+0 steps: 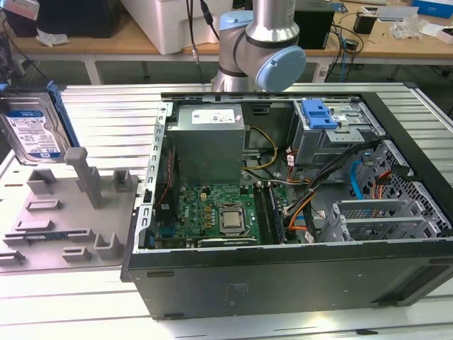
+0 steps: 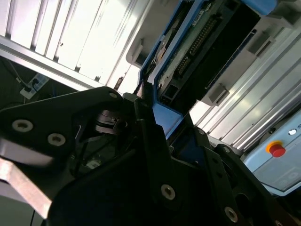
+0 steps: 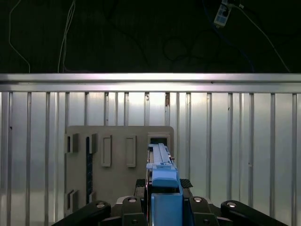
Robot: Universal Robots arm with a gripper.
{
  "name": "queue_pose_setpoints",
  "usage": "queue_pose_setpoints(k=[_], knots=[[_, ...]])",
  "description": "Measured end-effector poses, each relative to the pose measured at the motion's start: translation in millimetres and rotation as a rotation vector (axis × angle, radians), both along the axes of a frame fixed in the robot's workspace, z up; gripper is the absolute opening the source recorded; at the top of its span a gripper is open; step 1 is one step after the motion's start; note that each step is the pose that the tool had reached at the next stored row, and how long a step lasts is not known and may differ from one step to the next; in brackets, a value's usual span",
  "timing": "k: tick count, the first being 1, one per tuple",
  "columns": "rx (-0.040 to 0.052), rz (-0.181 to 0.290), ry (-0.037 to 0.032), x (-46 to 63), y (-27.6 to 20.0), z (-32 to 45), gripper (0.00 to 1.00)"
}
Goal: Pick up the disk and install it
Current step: 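Pick up the disk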
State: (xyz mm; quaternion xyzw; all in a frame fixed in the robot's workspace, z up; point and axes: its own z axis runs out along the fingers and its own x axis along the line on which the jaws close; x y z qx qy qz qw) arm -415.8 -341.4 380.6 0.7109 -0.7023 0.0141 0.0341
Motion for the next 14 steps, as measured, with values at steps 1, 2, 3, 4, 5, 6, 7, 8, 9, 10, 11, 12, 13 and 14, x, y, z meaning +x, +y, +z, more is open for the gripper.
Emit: queue_pose_setpoints(k=[1, 2, 3, 4, 5, 6, 7, 8, 9, 10, 11, 12, 13, 14], knots=[[-0.0004, 0.000, -0.0001, 0.0, 0.0, 3.0, 0.37], [-0.0007, 0.000, -0.0002, 0.0, 0.0, 4.9, 0.37], [-0.0009, 0.000, -0.0001, 0.0, 0.0, 6.7, 0.37], [-0.0012, 0.000, -0.0002, 0.0, 0.0, 8.2, 0.37], [-0.0017, 0.000, -0.0004, 0.0, 0.0, 10.3, 0.37], [-0.0020, 0.000, -0.0003, 0.0, 0.0, 11.7, 0.37], [-0.0023, 0.000, -0.0004, 0.0, 0.0, 13.1, 0.37], [-0.0028, 0.000, -0.0004, 0.0, 0.0, 15.9, 0.37], [-0.0034, 0.000, -0.0004, 0.0, 0.0, 18.7, 0.37], [-0.0037, 0.000, -0.0005, 0.0, 0.0, 20.1, 0.37], [-0.0041, 0.000, -0.0006, 0.0, 0.0, 22.0, 0.37], [-0.0044, 0.000, -0.0006, 0.0, 0.0, 23.9, 0.37], [-0.0047, 0.000, -0.0006, 0.0, 0.0, 25.5, 0.37], [-0.0050, 0.000, -0.0006, 0.0, 0.0, 27.2, 0.37]])
